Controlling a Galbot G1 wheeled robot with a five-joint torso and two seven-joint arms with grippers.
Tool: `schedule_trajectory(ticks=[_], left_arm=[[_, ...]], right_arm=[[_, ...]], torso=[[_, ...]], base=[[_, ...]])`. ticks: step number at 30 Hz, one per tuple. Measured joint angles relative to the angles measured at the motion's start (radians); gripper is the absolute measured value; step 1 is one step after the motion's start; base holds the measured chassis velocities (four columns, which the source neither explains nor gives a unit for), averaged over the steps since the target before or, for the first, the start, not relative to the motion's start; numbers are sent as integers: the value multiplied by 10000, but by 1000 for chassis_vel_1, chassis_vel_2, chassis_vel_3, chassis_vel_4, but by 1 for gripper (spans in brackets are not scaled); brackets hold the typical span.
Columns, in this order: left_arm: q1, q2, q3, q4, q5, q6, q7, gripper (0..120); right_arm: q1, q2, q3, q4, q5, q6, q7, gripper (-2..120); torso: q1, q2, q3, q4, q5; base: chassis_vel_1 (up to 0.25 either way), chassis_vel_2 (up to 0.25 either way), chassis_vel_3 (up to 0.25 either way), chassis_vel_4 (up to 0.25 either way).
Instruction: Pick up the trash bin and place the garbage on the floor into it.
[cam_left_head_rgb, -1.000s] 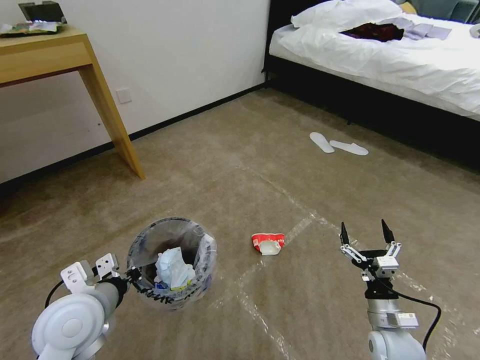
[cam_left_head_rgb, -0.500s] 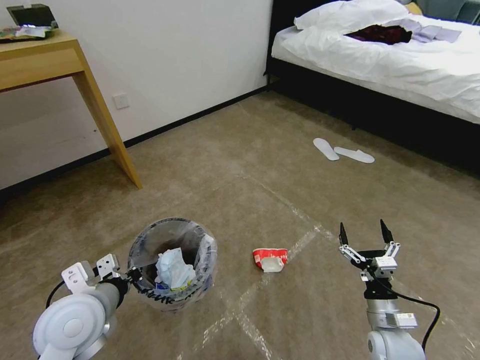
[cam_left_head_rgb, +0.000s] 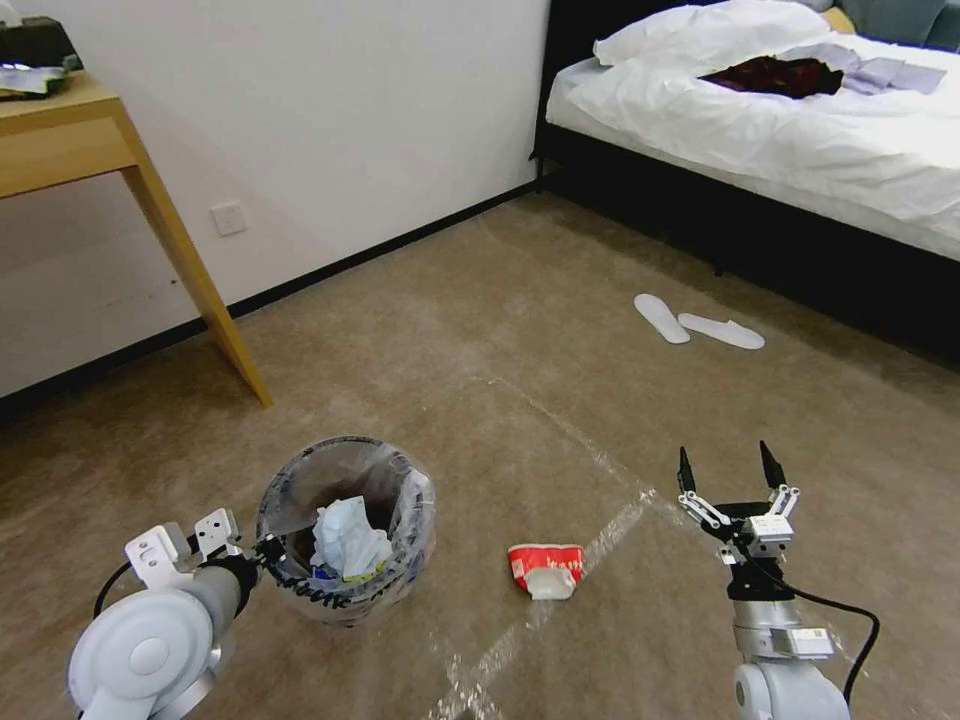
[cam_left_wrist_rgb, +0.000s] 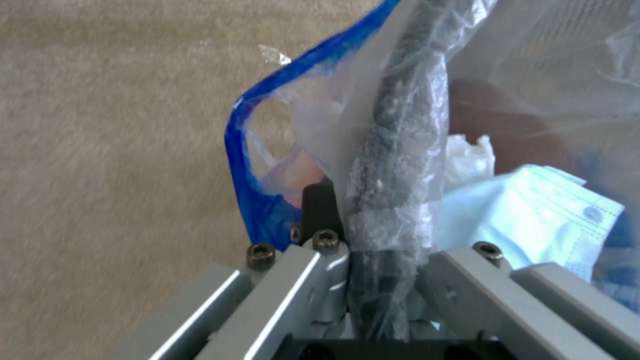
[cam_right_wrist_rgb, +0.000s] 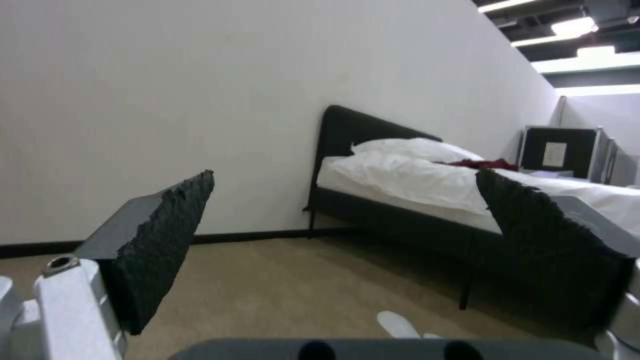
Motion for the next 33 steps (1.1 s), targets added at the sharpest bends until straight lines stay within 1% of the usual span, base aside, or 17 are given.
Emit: schedule_trajectory(ticks=[8, 14, 19, 25, 27, 30, 31, 32, 33], left_arm=[[-40, -1, 17, 16, 0, 0, 22, 0], [-65, 59, -49, 22, -54, -1, 24, 0], [-84, 110, -100, 17, -128, -1, 17, 0], [-95, 114, -96, 12, -146, -1, 14, 0], [-96, 103, -81, 12, -139, -1, 14, 0], [-80, 78, -26, 11, -119, -1, 17, 0], [-80, 78, -26, 11, -119, -1, 17, 0], [-71, 81, -14, 12, -109, -1, 18, 0], [-71, 81, -14, 12, -109, -1, 18, 0]], right_arm=[[72, 4, 6, -114, -98, 95, 21, 100], [135, 37, 47, -197, -151, 142, -178, 100], [159, 79, -17, -248, -182, 172, -64, 100], [210, 97, -36, -337, -304, 216, 21, 100], [240, 54, -37, -372, -297, 227, 23, 100], [326, -348, -99, -636, -487, 233, 133, 100], [326, -348, -99, -636, -487, 233, 133, 100], [355, -653, -153, -797, -585, 189, 229, 100], [355, -653, -153, -797, -585, 189, 229, 100]], torso=[[1, 0, 0, 0, -1], [-1, 0, -2, 1, -1], [-3, 1, -3, 1, -1], [-1, 0, -1, -1, 1], [1, 0, 0, -2, 0], [3, -1, 1, -1, 0], [3, -1, 1, -1, 0], [2, 0, 0, 2, -1], [2, 0, 0, 2, -1]], base=[[-182, 166, 175, -169], [-84, 95, 75, -95], [-83, 86, 68, -78], [-142, 136, 142, -136], [-134, 134, 137, -114], [-44, 74, 58, -65], [-16, 39, 2, -54], [0, 0, 0, 0], [0, 0, 0, 0]])
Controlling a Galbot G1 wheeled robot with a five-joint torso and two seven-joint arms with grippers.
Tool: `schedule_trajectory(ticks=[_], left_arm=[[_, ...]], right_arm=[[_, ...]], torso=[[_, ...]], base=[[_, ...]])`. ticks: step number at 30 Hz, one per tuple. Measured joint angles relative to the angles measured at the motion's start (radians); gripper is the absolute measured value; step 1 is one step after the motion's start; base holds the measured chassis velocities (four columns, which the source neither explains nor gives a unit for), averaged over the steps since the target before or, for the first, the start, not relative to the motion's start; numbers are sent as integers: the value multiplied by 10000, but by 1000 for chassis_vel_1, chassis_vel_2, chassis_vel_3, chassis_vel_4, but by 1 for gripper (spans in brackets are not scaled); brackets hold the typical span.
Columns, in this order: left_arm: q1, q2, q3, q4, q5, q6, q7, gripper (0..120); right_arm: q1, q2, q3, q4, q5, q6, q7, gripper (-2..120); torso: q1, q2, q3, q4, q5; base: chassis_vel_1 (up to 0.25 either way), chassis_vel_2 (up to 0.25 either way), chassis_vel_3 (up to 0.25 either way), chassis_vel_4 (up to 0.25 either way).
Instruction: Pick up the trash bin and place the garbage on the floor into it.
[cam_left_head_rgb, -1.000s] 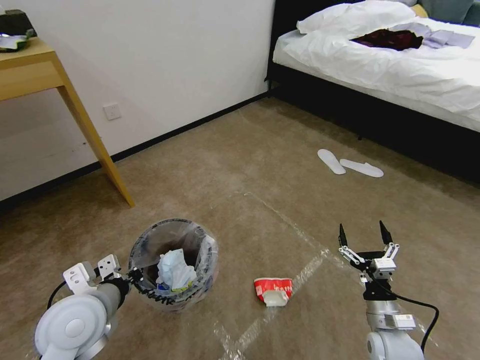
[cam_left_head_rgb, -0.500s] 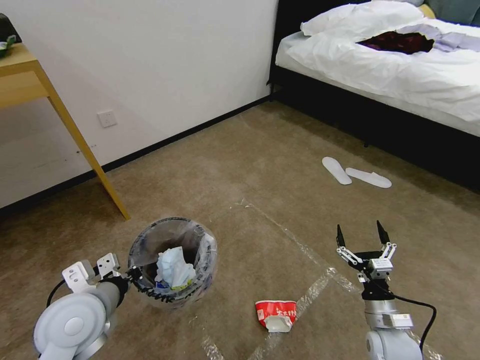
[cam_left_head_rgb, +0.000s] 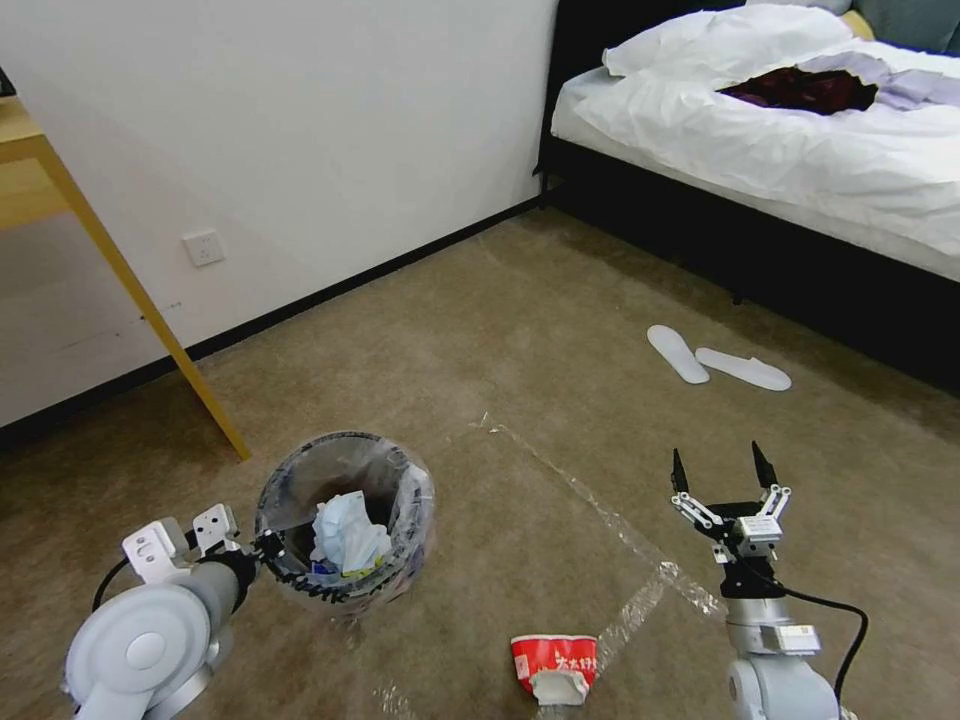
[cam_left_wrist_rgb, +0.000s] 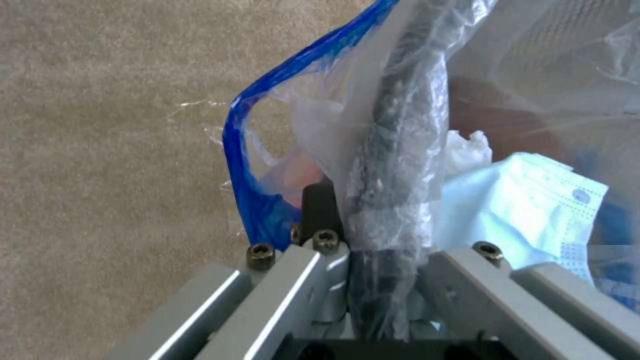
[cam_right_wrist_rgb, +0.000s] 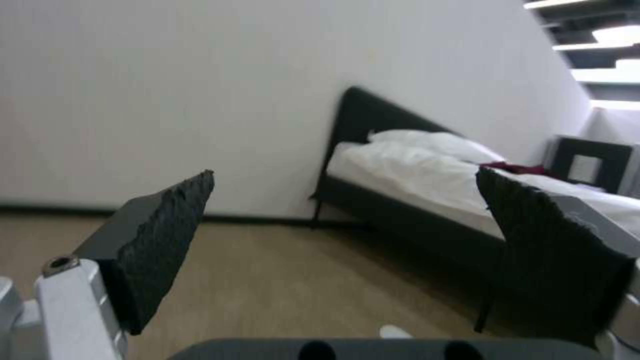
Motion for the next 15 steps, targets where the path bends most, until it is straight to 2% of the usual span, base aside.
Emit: schedule_trajectory(ticks=[1, 3, 4, 5, 7, 8, 10, 11, 12, 13, 14, 15], left_arm=[[5, 31, 9, 1, 3, 2, 5, 0], [-29, 99, 11, 17, -11, 4, 9, 0], [-29, 99, 11, 17, -11, 4, 9, 0], [-44, 114, 11, 26, -19, 4, 10, 0], [-63, 134, 38, 104, -30, 5, 30, 0], [-63, 134, 38, 104, -30, 5, 30, 0], [-39, 130, 93, 172, 29, 6, 42, 0], [-39, 130, 93, 172, 29, 6, 42, 0], [-64, 126, 143, 210, 41, 6, 43, 0], [-102, 119, 191, 255, 52, 8, 52, 0], [-102, 119, 191, 255, 52, 8, 52, 0], [-127, 92, 225, 302, 79, 9, 62, 0]], right_arm=[[40, -565, -129, -253, -94, -159, 1, 100], [79, -2316, -686, -751, 589, -442, -867, 100], [79, -2316, -686, -751, 589, -442, -867, 100], [95, -2922, -907, -865, 862, -513, -1106, 100], [492, -5256, -1985, -1448, 1464, -724, -1698, 100], [492, -5256, -1985, -1448, 1464, -724, -1698, 100], [1089, -7113, -3288, -1843, 1391, -833, -1704, 100], [1089, -7113, -3288, -1843, 1391, -833, -1704, 100], [1290, -7727, -3822, -1898, 1557, -999, -1571, 100], [1419, -8238, -4293, -1916, 1926, -1197, -1509, 100], [1419, -8238, -4293, -1916, 1926, -1197, -1509, 100], [1644, -8668, -4869, -1946, 2320, -1407, -1546, 100]], torso=[[-2, 1, -2, -1, 1], [-4, 0, -2, -5, 10], [-4, 0, -2, -5, 10], [-3, 1, -2, -4, 7], [-3, 0, -2, -2, 1], [-3, 0, -2, -2, 1], [-2, 0, -1, 0, 4], [-2, 0, -1, 0, 4], [-3, 0, -1, 7, -8], [-2, 1, 0, 2, -3], [-2, 1, 0, 2, -3], [-3, 0, -1, -3, 2]], base=[[0, 0, 0, 0], [0, 0, 0, 0], [0, 0, 0, 0], [0, 0, 0, 0], [0, 0, 0, 0], [0, 0, 0, 0], [0, 0, 0, 0], [0, 0, 0, 0], [0, 0, 0, 0], [0, 0, 0, 0], [0, 0, 0, 0], [0, 0, 0, 0]])
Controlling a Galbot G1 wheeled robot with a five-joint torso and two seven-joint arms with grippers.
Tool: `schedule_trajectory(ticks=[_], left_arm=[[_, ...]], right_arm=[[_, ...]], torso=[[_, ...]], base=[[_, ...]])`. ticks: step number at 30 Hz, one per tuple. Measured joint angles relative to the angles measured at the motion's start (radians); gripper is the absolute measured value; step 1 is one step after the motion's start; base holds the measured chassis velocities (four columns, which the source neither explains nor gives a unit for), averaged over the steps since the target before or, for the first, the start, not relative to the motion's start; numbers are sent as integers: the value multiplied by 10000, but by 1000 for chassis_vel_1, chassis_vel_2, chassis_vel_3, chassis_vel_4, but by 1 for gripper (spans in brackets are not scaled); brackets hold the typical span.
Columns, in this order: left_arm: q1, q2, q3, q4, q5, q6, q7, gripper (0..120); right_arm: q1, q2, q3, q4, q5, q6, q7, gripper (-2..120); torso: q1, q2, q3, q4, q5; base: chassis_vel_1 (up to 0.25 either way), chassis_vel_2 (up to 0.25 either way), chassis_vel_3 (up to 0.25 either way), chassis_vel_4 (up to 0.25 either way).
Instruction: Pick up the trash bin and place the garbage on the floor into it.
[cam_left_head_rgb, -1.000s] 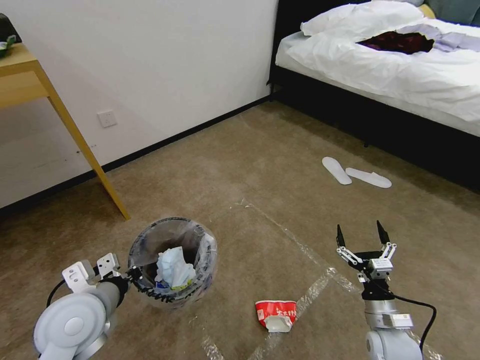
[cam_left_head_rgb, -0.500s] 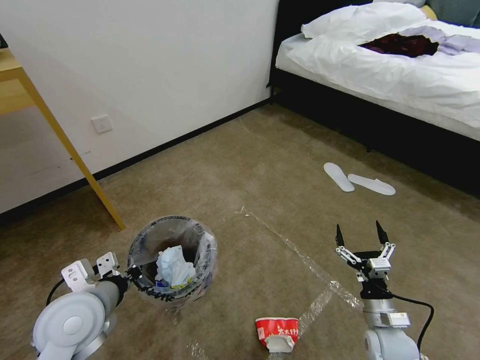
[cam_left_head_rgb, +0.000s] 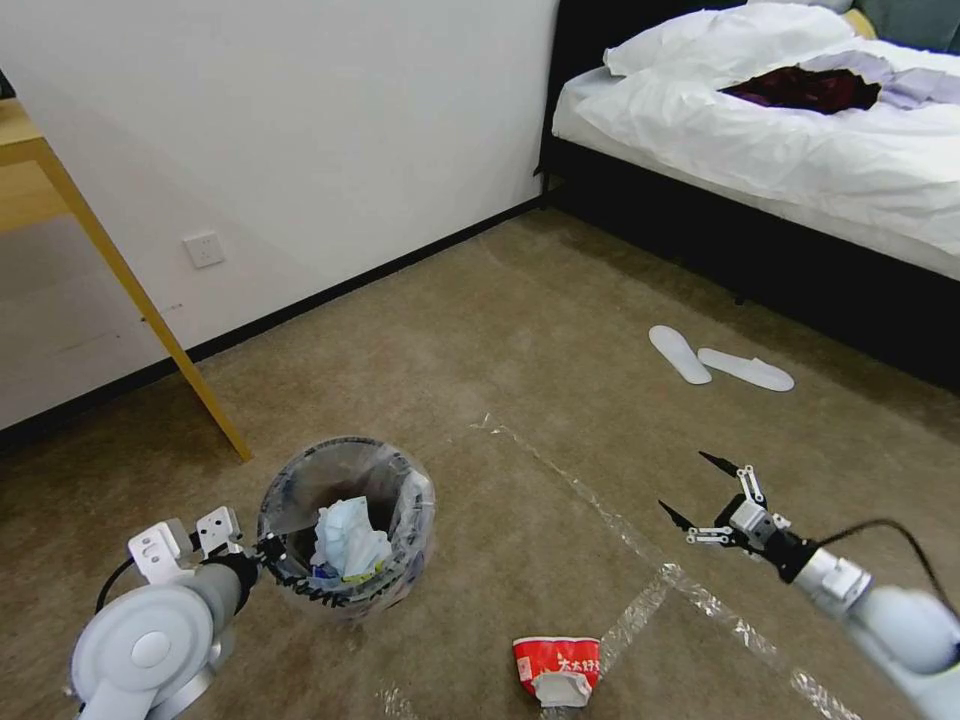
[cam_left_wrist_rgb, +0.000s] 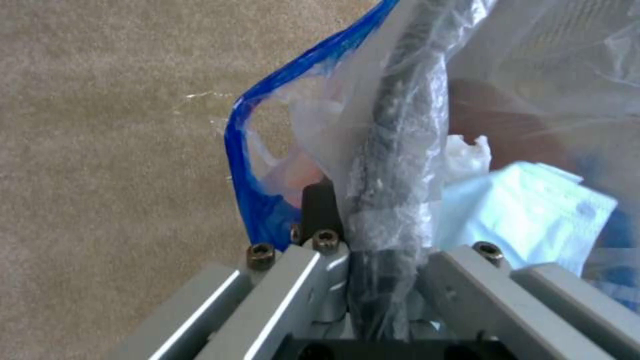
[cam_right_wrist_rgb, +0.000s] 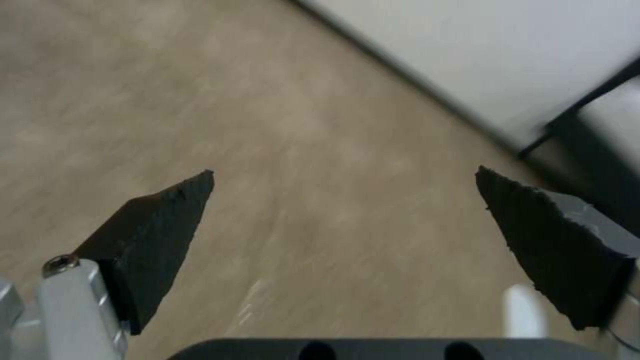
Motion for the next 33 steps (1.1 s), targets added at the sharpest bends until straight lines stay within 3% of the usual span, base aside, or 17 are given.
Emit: schedule_trajectory(ticks=[1, 2, 4, 7, 8, 9, 13, 15, 22, 27, 33], left_arm=[[-1, -52, 28, 64, 49, 2, 37, 0], [-1, -52, 28, 64, 49, 2, 37, 0], [-3, -113, 75, 196, 162, 4, 88, 0], [-26, -144, 93, 269, 201, 5, 96, 0], [-77, -195, 96, 337, 225, 5, 97, 0], [-122, -240, 97, 395, 229, 4, 101, 0], [-151, -289, 82, 486, 245, 4, 104, 0], [-132, -319, 23, 520, 276, 2, 98, 0], [-102, -288, -44, 510, 301, -4, 70, 0], [-106, -298, -110, 505, 307, -11, 70, 0], [2, -333, -140, 452, 378, -13, 71, 0]], right_arm=[[657, -474, -1005, -196, 500, -125, -589, 100], [657, -474, -1005, -196, 500, -125, -589, 100], [1871, -887, -2672, -726, 911, 135, -1853, 100], [2698, -947, -3749, -1112, 923, 414, -2742, 100], [3760, -830, -4748, -1557, 733, 661, -3860, 100], [4871, -566, -5717, -2014, 332, 814, -4609, 100], [6369, 203, -6827, -2992, -575, 1423, -5465, 100], [7306, 1218, -7356, -3880, -1733, 1839, -6131, 100], [7973, 2756, -7921, -5151, -2881, 2393, -6744, 100], [7984, 3071, -8104, -5279, -3286, 2559, -6831, 100], [7924, 3552, -8030, -5573, -3627, 2593, -6869, 100]], torso=[[0, 0, 0, -3, 2], [0, 0, 0, -3, 2], [0, 0, -1, 3, -5], [1, -1, 1, -6, 1], [0, -1, 0, 3, 7], [0, 0, 0, -4, -6], [0, 0, 0, 3, -1], [1, 0, 1, 5, 0], [1, 0, 1, 2, -4], [1, 0, 0, -5, -4], [1, -1, -1, 3, -5]], base=[[0, 0, 0, 0], [0, 0, 0, 0], [0, 0, 0, 0], [0, 0, 0, 0], [0, 0, 0, 0], [0, 0, 0, 0], [0, 0, 0, 0], [0, 0, 0, 0], [0, 0, 0, 0], [0, 0, 0, 0], [0, 0, 0, 0]])
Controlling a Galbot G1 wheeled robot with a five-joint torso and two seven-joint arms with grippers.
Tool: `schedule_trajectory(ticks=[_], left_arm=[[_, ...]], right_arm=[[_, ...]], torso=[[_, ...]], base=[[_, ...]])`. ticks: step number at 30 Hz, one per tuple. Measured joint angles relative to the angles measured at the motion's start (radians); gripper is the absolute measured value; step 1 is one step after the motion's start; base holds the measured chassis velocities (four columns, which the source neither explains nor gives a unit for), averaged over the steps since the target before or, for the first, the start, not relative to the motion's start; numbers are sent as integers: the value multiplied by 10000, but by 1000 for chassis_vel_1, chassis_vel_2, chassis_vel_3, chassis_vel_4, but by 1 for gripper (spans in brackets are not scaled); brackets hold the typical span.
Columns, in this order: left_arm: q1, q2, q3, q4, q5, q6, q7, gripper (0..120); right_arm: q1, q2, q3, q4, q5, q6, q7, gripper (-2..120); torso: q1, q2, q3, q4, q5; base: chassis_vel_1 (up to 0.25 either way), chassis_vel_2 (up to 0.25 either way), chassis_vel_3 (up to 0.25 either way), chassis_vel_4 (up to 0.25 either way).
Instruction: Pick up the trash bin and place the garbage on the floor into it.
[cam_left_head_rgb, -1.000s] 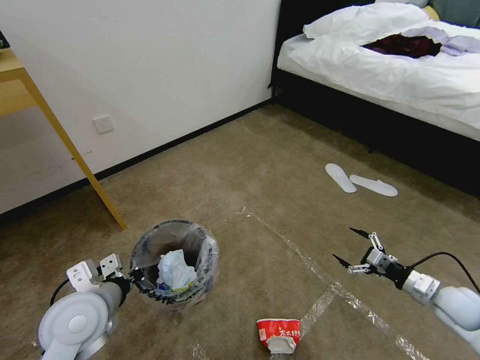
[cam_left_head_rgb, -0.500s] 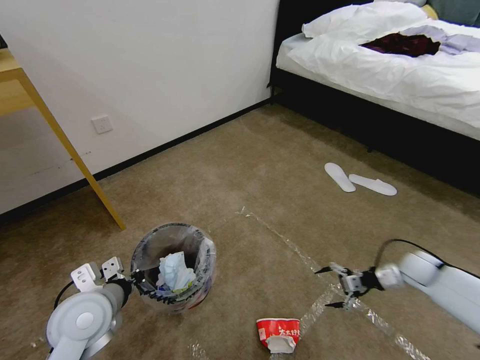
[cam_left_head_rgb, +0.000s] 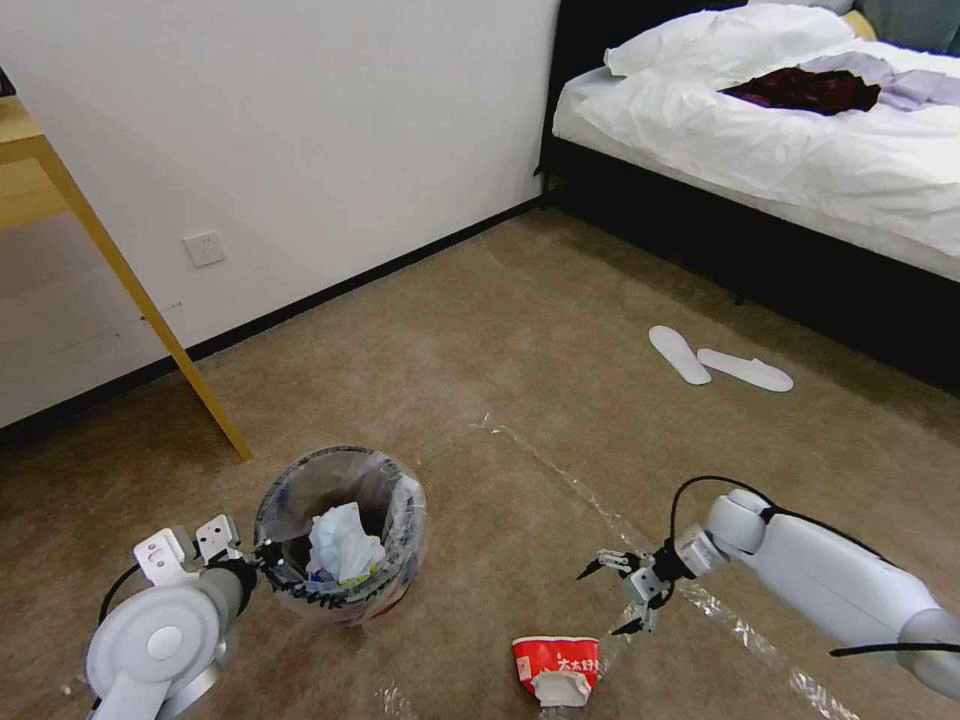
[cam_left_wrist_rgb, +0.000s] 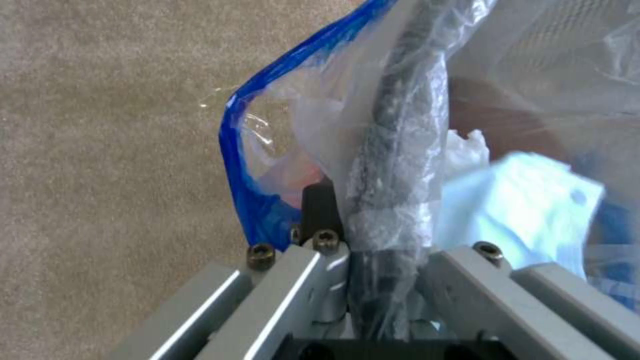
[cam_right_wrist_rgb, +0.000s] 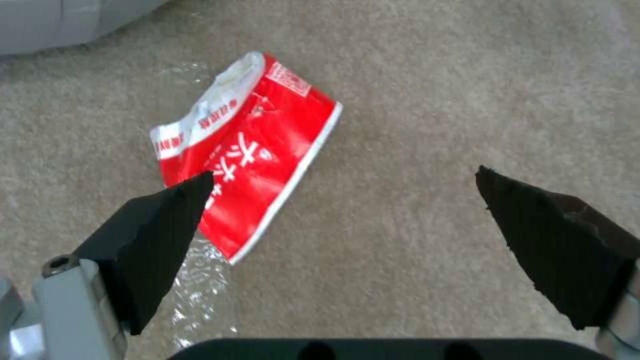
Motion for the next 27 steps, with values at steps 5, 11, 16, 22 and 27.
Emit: schedule_trajectory(ticks=[5, 11, 16, 22, 27], left_arm=[[35, 2, -37, -31, 2, -5, -2, 0], [31, -36, -15, -38, 29, -11, -23, 0], [63, -47, -4, -66, 55, -13, -29, 0], [79, -30, -2, -102, 63, -15, -32, 0], [71, -38, 19, -99, 76, -15, -34, 0]], right_arm=[[-160, 148, 49, -184, -201, 43, -10, 100], [-384, 473, 147, -653, -313, 50, 84, 100], [-498, 584, 210, -754, -380, 50, 103, 100], [-701, 477, 196, -631, -57, 51, -33, 100], [-844, 476, 199, -622, 221, 40, -29, 100]], torso=[[0, 0, 0, -5, 2], [0, 0, 0, -2, 2], [0, 2, 0, -1, 2], [0, 2, 0, -2, 2], [0, 2, 0, -2, 2]], base=[[0, 0, 0, 0], [0, 0, 0, 0], [0, 0, 0, 0], [0, 0, 0, 0], [0, 0, 0, 0]])
